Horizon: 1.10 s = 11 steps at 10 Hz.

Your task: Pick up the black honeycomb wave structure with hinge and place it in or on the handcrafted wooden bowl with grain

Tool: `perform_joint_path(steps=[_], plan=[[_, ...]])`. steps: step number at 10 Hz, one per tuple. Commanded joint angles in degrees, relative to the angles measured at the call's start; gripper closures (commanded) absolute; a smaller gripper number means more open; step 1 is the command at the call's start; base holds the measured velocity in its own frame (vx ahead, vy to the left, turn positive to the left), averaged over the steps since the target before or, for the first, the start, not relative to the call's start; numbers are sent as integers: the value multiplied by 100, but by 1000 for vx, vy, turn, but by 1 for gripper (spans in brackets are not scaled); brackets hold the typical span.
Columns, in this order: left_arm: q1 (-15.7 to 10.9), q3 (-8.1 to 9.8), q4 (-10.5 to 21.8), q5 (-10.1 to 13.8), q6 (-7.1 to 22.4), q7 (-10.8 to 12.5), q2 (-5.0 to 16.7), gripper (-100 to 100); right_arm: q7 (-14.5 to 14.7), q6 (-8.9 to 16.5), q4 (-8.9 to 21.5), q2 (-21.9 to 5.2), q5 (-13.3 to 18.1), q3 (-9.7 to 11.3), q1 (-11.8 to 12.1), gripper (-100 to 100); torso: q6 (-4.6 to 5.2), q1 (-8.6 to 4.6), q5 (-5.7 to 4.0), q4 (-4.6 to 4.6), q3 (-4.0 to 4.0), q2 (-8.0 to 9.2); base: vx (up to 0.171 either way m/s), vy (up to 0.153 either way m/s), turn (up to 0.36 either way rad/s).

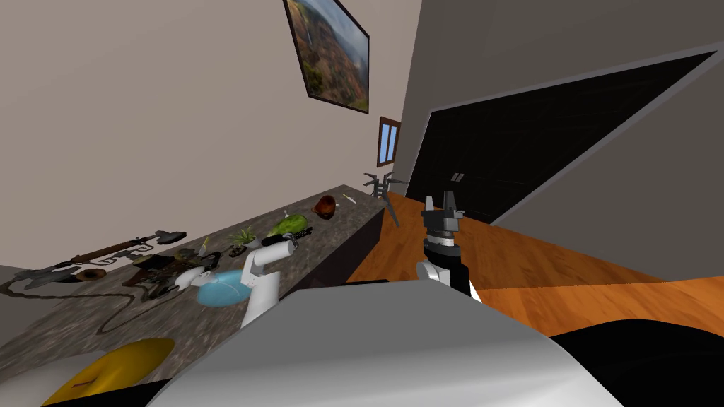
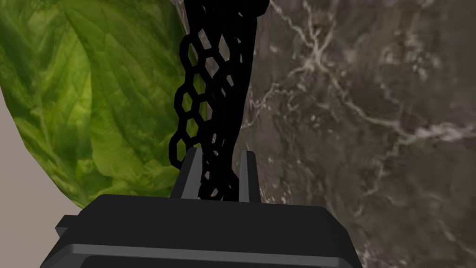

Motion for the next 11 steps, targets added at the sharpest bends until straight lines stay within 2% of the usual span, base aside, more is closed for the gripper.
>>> perform_joint_path(steps=[1,2,3,4,5,6,8,10,11], plan=[[0,0,0,0,0,0,0,100,0,0,0,0,0,0,0,0,0,0,0,0,0,0,0,0,0],[1,0,1,0,1,-1,0,0,0,0,0,0,0,0,0,0,0,0,0,1,1,1,0,0,0],[24,15,-187,9,168,-1,8,100,0,0,0,0,0,0,0,0,0,-1,0,1,1,1,-23,-21,-22],[7,5,-107,-6,88,2,1,100,0,0,0,0,0,0,0,0,1,-10,-4,4,7,10,-14,-13,-5],[7,5,-124,-6,115,3,1,0,0,0,0,0,0,0,0,0,0,-8,-3,4,6,9,0,0,0],[-158,129,-215,-46,99,90,63,100,0,0,0,0,0,0,0,0,0,-4,-2,3,5,6,-40,-86,-74],[-346,305,-269,-106,113,216,128,100,0,0,0,2,0,2,-1,0,10,-81,-22,14,21,29,-62,-207,-106],[-630,571,-322,-220,134,413,227,100,0,0,0,2,0,2,0,0,14,-107,-30,15,10,3,52,-259,-139],[-699,634,-330,-253,141,458,256,100,0,0,0,3,0,3,0,0,20,-134,-33,12,1,-13,49,-251,-114]])
